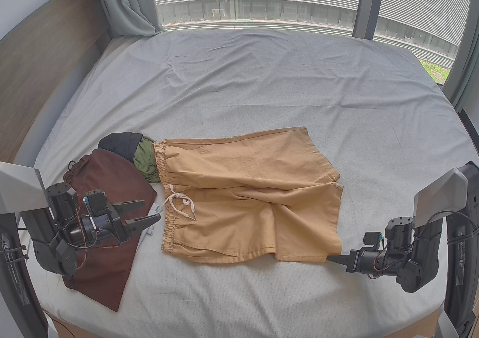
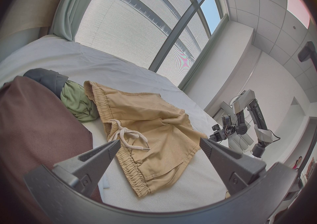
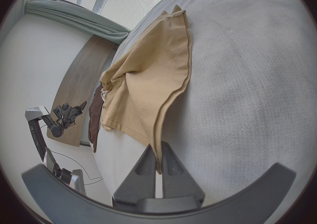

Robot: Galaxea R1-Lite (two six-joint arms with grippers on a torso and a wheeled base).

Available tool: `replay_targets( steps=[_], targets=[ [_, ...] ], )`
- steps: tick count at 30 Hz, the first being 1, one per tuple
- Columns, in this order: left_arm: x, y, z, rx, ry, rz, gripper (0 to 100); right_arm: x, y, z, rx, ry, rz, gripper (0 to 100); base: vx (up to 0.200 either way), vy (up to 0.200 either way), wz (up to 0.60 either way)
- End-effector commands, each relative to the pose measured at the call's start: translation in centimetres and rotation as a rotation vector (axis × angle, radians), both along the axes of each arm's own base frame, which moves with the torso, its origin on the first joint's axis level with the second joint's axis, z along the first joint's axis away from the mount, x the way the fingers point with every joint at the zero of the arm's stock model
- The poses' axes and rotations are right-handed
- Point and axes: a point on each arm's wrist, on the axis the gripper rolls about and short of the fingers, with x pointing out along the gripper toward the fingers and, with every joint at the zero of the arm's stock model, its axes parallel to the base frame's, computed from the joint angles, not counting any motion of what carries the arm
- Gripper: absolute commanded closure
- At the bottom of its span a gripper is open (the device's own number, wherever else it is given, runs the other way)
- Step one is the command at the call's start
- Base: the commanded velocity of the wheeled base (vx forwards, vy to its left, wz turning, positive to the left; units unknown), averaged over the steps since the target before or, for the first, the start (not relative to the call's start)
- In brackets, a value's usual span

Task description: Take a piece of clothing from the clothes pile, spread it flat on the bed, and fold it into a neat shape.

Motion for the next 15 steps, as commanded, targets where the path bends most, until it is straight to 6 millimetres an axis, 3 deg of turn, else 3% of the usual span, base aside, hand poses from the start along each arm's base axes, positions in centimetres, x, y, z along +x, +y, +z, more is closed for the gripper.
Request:
replay_targets(
  steps=[1,15],
  targets=[
    [0.2,-0.4,-1.2,-0.007,0.043,-0.01,0,0.0,-0.1,0.1,0.001,-0.003,-0.003,100,0.0,0.0,0.0],
    [-0.2,-0.8,-4.6,-0.011,0.169,-0.013,0,0.0,0.0,0.3,0.001,-0.012,0.003,100,0.0,0.0,0.0]
  ],
)
